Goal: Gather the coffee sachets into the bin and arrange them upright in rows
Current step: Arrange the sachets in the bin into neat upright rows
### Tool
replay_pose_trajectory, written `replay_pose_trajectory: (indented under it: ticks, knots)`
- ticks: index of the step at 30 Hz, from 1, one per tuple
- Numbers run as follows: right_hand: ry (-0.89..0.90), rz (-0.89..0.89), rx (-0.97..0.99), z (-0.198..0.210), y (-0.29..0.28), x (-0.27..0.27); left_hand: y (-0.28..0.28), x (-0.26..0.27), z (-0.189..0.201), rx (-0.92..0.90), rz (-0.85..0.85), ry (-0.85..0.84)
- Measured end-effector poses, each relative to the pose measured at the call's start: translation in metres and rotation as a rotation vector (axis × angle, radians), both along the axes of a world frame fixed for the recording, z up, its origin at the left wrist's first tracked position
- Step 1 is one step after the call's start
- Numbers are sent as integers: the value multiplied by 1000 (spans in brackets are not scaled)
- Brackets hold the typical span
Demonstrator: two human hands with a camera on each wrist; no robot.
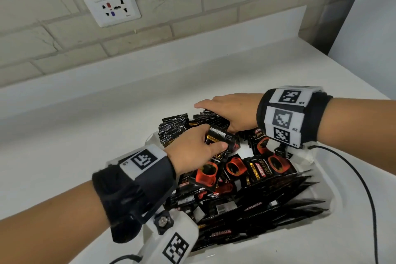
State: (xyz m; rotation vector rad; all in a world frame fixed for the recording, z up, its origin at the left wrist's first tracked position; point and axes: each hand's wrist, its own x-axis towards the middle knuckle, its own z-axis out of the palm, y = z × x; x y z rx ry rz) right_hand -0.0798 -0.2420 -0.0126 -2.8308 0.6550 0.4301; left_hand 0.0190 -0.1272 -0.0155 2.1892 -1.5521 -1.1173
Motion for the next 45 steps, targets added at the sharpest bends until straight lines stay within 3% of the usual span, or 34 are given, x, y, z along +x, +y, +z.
replay_pose_trajectory:
  ticks: [9,25,36,40,45]
  knots:
    - [-4,6,-9,-1,-1,-2,-3,-3,-10,0,39,-29]
    - [-33,35,-20,-2,-1,-3,-3,-4,-8,-42,48,64]
    - [-93,-42,104,-5,-7,-1,6,22,0,-90,89,240]
    - [-192,-101,119,21,-10,-10,11,36,20,-208,163,385]
    - [-535,-265,251,54,14,-39,11,37,33,-385,346,647]
